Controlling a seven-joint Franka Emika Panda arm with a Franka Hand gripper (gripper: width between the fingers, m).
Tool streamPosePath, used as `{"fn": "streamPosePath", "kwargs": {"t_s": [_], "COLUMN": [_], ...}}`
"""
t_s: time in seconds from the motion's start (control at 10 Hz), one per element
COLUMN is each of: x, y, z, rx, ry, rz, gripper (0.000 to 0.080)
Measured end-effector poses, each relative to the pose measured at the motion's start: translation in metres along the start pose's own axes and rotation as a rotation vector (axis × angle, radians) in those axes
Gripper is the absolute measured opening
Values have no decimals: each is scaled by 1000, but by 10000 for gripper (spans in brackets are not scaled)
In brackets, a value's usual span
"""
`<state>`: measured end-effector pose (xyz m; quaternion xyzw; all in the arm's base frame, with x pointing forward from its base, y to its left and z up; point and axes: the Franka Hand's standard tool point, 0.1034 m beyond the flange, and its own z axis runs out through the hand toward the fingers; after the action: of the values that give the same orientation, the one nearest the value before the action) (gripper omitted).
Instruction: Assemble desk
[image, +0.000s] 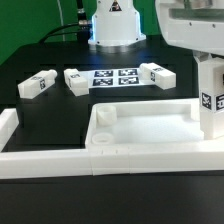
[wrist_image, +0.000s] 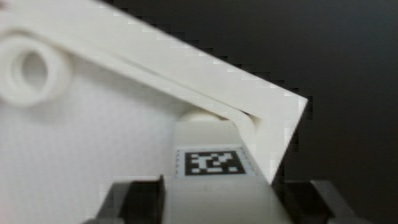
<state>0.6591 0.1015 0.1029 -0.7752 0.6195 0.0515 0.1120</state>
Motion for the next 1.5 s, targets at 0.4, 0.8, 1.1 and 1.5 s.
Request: {"fn": "streamPosePath", "kwargs": {"t_s": [0.4, 0.8, 1.1, 1.5], "x": [-7, -4, -5, -6], "y": [-2, -2, 0, -11], "z": [1, -4, -3, -7], "rx": [7, -27, -27, -117], "ry": [-5, 26, 29, 109], "rz": [104, -514, -703, -1304], "gripper": [300, 640, 648, 649]}}
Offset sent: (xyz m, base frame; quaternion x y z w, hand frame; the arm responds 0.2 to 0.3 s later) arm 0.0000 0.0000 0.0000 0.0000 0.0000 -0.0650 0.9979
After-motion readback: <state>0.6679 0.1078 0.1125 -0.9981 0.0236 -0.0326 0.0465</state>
